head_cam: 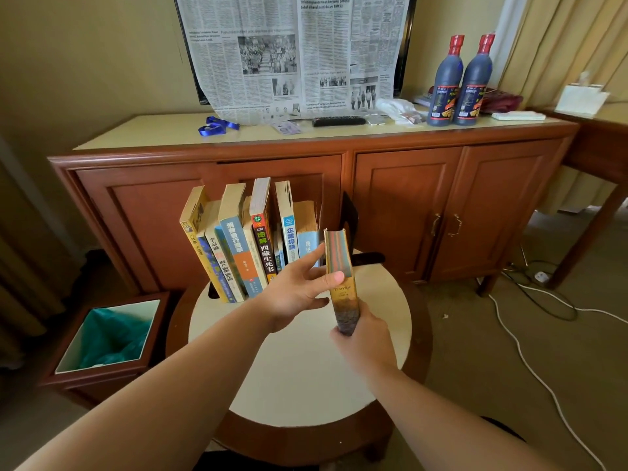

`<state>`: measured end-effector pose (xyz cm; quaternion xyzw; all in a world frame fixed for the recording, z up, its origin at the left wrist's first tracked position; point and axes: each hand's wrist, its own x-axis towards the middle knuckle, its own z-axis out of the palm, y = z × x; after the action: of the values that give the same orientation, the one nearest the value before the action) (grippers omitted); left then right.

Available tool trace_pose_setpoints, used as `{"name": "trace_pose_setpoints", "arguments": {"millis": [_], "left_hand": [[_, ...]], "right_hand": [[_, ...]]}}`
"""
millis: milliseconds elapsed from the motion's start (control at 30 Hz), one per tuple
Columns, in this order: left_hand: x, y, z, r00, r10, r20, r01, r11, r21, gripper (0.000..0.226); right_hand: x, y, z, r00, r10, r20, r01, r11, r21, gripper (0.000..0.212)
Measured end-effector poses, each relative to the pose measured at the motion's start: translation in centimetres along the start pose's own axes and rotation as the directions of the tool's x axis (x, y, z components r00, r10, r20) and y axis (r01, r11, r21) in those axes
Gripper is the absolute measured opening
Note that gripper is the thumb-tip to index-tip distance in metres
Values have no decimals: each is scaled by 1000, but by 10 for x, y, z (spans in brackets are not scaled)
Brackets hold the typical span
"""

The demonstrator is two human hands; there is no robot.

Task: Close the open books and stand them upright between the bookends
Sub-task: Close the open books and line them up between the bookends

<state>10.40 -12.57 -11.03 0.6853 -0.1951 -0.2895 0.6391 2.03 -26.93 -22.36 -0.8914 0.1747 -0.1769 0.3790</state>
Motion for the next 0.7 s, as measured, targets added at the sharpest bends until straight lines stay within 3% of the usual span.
{"name": "trace_pose_setpoints", "arguments": {"millis": [100, 200, 367, 433, 533, 600, 700], "left_hand": [[-2, -7, -2, 999, -10, -52, 13, 999, 44, 84], [-1, -34, -15, 983, -39, -177, 77, 974, 214, 61], [-4, -108, -54, 921, -114, -372, 328, 741, 585, 58], [-9, -132, -68, 939, -104, -327, 323, 588, 742, 69], [-14, -155, -78, 977, -25, -211, 202, 411, 889, 71], [-16, -162, -79, 981, 9, -195, 179, 355, 918, 70], [-16, -167, -80, 977, 49, -208, 178, 348, 921, 69]], "right_hand": [[0, 2, -3, 999, 28, -16, -28, 998, 51, 45], [2, 6, -6, 997, 81, -17, -78, 989, 127, 43], [17, 9, -8, 990, 138, -20, -130, 967, 219, 28], [27, 6, -9, 990, 141, -13, -135, 964, 228, 25], [44, -1, -5, 990, 141, -9, -135, 964, 231, 22], [57, -8, -1, 990, 140, -3, -135, 960, 243, 22], [78, -13, 8, 990, 140, 0, -136, 962, 236, 15]]}}
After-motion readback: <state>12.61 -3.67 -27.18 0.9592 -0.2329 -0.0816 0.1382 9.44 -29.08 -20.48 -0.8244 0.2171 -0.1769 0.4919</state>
